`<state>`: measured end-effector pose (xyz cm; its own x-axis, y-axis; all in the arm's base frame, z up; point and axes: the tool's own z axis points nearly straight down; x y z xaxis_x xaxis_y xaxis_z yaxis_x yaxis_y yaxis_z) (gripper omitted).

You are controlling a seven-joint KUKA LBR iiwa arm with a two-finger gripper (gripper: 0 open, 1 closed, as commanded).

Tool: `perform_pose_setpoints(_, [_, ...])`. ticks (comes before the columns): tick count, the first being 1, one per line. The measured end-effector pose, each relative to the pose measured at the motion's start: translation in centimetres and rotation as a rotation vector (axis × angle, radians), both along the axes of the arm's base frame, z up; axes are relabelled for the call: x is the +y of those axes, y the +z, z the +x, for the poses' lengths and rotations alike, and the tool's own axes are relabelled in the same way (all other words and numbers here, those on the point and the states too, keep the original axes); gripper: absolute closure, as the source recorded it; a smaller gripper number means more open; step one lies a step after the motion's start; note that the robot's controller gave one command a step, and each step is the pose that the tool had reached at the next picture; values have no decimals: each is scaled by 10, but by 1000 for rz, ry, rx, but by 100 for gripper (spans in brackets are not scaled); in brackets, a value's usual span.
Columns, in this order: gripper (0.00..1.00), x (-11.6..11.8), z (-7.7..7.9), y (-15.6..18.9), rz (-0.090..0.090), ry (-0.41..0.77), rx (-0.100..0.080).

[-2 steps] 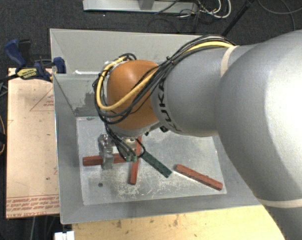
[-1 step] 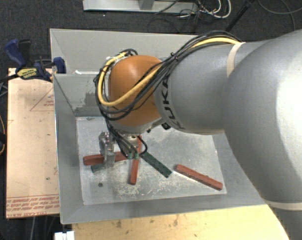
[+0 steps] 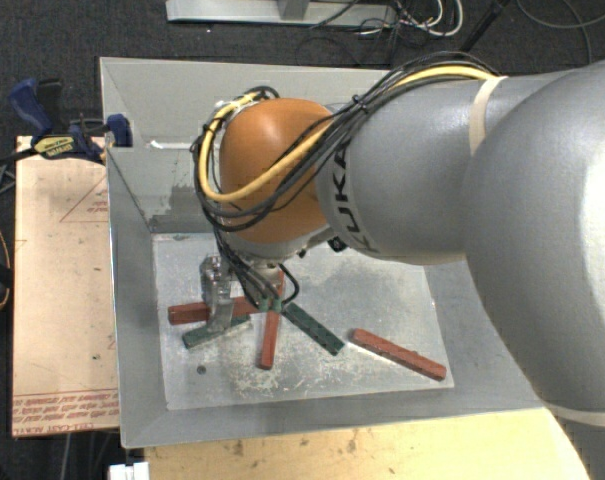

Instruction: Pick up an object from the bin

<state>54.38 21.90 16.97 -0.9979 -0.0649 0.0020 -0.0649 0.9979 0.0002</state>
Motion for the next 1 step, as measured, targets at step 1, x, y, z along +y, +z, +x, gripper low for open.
perform_pose_setpoints(1, [100,0,0,19,1,0,-2])
